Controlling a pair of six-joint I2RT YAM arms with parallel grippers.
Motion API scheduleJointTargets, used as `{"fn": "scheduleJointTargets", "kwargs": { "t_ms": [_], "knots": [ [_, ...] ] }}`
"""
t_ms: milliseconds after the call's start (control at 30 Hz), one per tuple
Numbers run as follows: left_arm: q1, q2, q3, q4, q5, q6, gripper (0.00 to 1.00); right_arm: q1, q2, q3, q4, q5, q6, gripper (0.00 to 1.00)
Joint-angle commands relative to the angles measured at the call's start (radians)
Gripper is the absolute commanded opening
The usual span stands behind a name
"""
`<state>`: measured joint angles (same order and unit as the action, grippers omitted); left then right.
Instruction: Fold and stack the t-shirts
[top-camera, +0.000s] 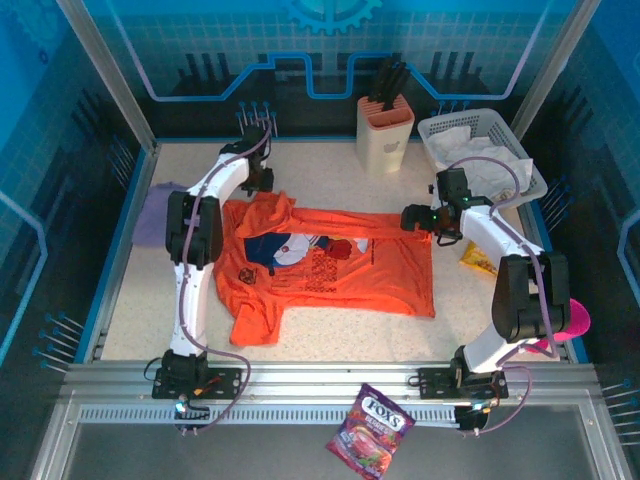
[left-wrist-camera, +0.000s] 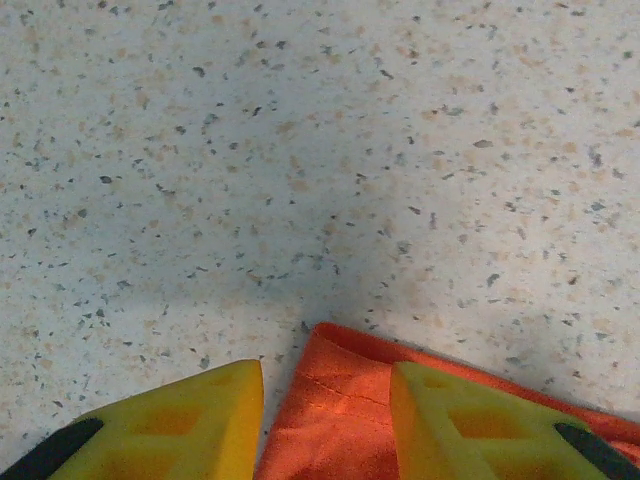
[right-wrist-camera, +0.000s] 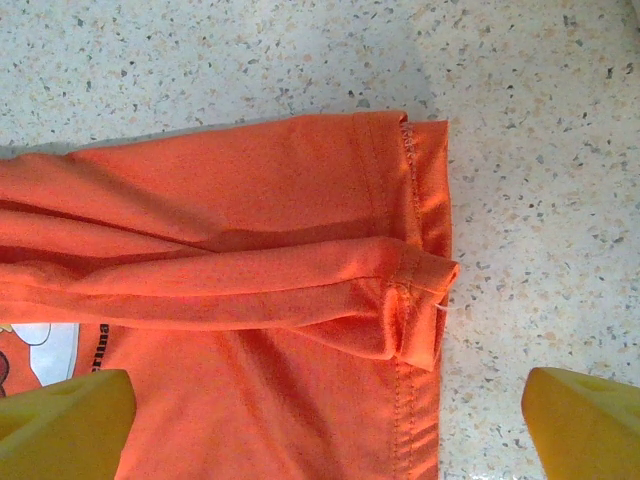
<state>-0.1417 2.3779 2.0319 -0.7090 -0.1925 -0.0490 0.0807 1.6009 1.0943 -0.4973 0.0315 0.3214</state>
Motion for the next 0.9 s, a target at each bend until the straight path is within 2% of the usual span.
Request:
{"fn": "scheduleJointTargets", "kwargs": {
  "t_ms": [0,133,233,467,600,767,867],
  "knots": [
    [-0.007,0.038,0.029,-0.057,-0.03,0.028,0.39,0.015,-0.005,0.027,-0.018,-0.019,-0.002,1.0],
    [-0.003,0.076,0.073,-0.114,-0.07,0.015,0.41,0.015,-0.012,0.029,-0.019,-0.019,-0.005,1.0],
    [0.002,0.1,0.105,-0.142,-0.056,0.006,0.44,0.015,-0.019,0.027,-0.021,-0.012,-0.012,1.0],
    [0.002,0.126,0.14,-0.179,-0.028,0.012,0.41,0.016,-0.029,0.026,-0.024,-0.012,-0.019,1.0],
    [0.002,0.115,0.134,-0.179,-0.013,0.008,0.29,0.015,-0.024,0.029,-0.027,-0.011,-0.021,1.0],
    [0.0,0.064,0.119,-0.175,-0.014,0.006,0.0,0.014,-0.023,0.032,-0.027,-0.009,-0.021,1.0],
    [-0.001,-0.006,0.08,-0.155,-0.027,0.019,0.0,0.013,-0.022,0.032,-0.027,-0.007,-0.018,1.0]
  ]
}}
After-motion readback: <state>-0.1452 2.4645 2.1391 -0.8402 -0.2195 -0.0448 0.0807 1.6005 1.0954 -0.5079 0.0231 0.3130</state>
